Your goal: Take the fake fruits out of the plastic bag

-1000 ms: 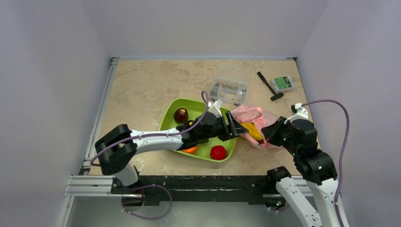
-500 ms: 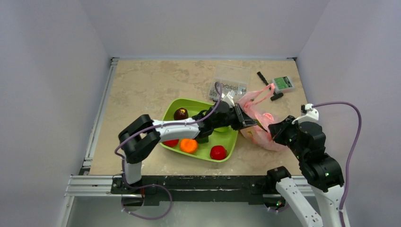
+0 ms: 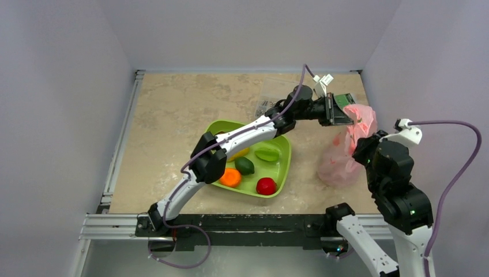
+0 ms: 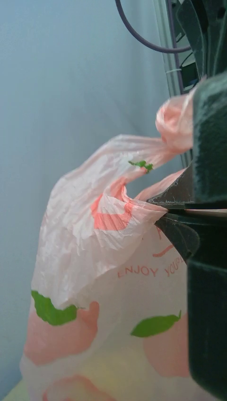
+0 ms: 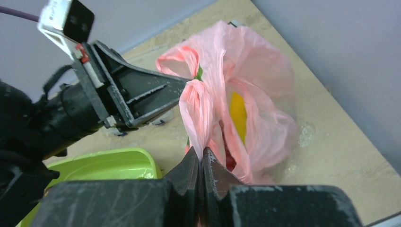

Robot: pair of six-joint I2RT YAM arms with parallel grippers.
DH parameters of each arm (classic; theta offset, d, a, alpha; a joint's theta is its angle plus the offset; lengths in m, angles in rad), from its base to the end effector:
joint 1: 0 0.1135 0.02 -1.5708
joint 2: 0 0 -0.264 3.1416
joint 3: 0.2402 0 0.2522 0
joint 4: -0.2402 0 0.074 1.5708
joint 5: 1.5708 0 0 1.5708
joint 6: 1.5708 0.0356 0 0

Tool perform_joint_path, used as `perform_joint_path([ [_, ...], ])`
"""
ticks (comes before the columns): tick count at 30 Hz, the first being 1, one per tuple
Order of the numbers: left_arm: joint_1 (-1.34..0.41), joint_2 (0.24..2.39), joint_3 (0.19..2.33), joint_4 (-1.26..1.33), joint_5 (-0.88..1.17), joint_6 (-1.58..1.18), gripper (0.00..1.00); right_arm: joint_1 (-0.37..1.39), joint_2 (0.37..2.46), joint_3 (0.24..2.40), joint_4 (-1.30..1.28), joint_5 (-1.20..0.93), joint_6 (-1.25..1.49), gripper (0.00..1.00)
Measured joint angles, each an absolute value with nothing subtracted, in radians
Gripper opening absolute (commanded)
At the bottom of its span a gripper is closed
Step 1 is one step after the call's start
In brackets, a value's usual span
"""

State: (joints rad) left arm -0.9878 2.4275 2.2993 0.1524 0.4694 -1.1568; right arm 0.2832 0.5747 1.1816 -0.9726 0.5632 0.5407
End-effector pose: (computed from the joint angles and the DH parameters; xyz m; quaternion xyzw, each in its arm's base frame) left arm 0.3036 -0.4896 0.3171 0.1085 0.6910 -0.6890 0.1901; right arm 0.0654 -0.0008 0.4088 0.2578 0.7647 0.0082 0.5905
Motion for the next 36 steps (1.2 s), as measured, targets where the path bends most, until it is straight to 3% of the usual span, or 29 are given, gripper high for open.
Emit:
perform_joint_path([
  [3,-0.975,2.407,2.224,0.157,0.507,-1.138,0.0,0.283,0.553,1.201,-0.96,0.528,0.495,0.05],
  [7,-0.942,2.328,1.985,0.149,0.545,-1.102,0.0,0.281,0.507,1.163,-0.936,0.305,0.457,0.01],
  [13,-0.888,2.254,1.717,0.156,0.574,-1.071,0.0,0.281,0.558,0.897,-0.883,-0.104,0.465,0.0],
  [21,-0.836,2.176,1.624,0.157,0.592,-1.031,0.0,0.284,0.611,0.72,-0.849,-0.432,0.466,0.0],
  [25,-0.83,2.136,1.625,0.165,0.603,-1.024,0.0,0.301,0.673,0.702,-0.855,-0.543,0.427,0.2],
  [29,-0.831,2.117,1.624,0.165,0.611,-1.01,0.0,0.314,0.669,0.74,-0.894,-0.655,0.377,0.52],
  [32,-0.83,2.111,1.618,0.163,0.609,-1.001,0.0,0.323,0.651,0.855,-0.944,-0.707,0.326,0.62],
  [36,-0.825,2.096,1.597,0.157,0.61,-1.001,0.0,0.337,0.608,1.024,-0.957,-0.66,0.292,0.69],
])
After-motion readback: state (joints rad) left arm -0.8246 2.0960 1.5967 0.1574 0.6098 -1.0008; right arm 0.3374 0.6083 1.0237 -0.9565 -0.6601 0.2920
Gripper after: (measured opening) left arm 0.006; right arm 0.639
